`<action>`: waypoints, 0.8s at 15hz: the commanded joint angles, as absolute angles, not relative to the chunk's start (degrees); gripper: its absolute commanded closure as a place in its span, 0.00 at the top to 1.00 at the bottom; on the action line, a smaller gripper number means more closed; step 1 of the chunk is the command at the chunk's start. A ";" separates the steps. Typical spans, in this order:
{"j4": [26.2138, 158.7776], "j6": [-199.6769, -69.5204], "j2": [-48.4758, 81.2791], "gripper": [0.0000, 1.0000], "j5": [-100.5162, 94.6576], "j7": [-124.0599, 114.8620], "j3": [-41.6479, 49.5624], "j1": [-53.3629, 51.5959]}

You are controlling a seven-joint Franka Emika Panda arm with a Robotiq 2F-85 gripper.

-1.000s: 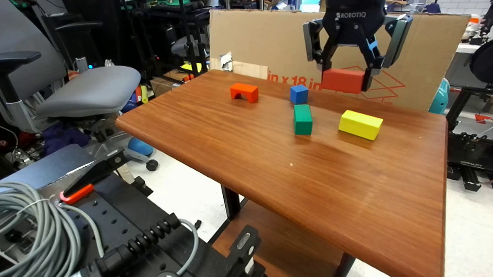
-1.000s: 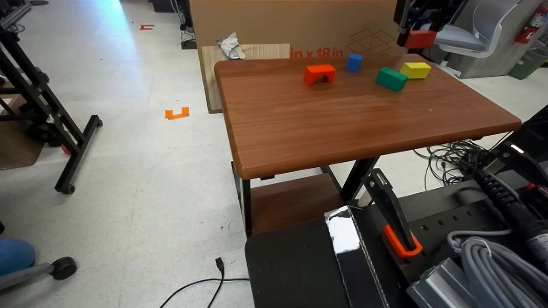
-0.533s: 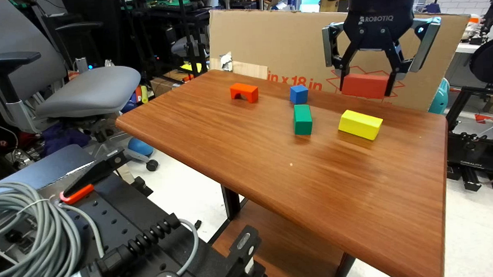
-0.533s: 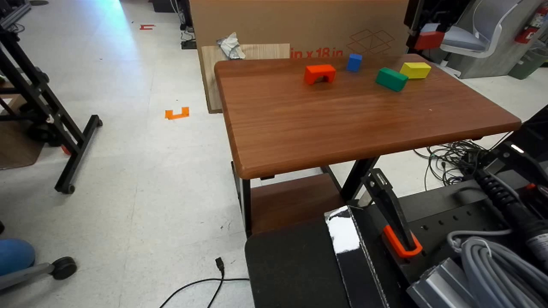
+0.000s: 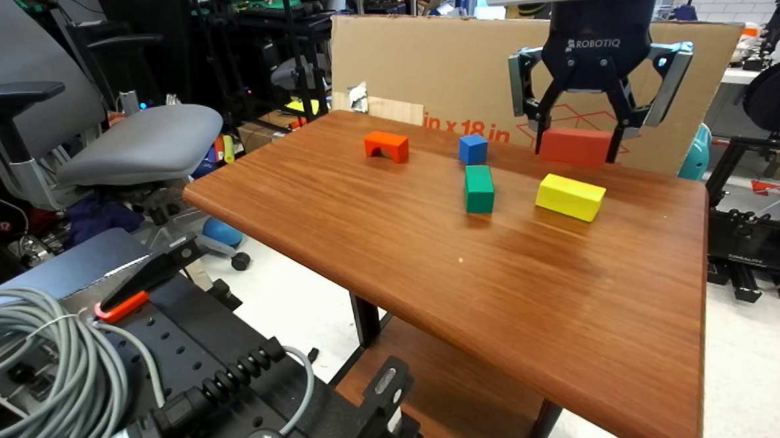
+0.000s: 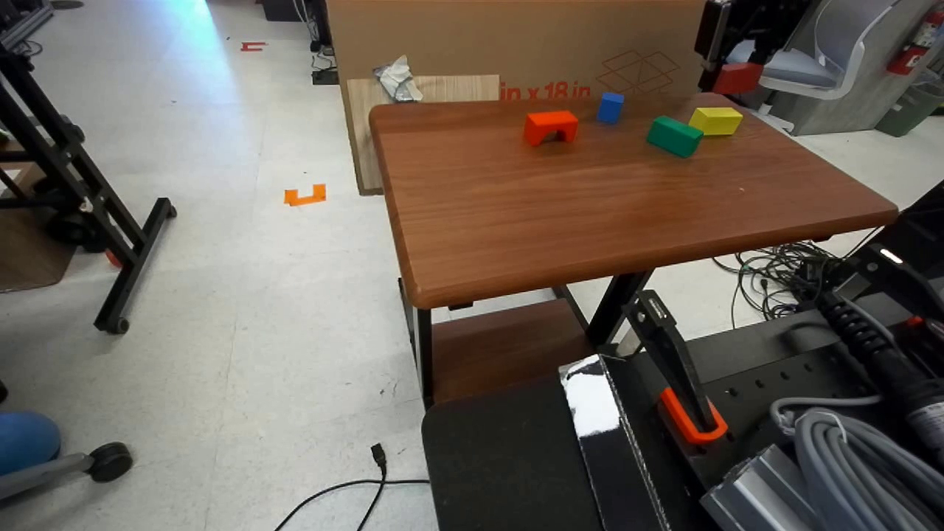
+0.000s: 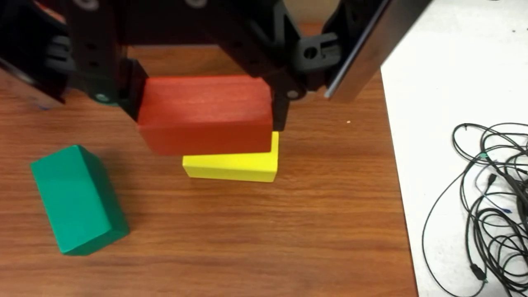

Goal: Pick up the pinch object from the table and put it on the yellow object

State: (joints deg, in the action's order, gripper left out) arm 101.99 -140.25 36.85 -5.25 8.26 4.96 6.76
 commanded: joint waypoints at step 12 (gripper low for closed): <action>95.81 -136.65 41.90 0.42 -3.37 10.40 2.79 9.76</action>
State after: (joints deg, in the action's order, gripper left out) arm 98.92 -139.29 40.41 -5.12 8.46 4.12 8.24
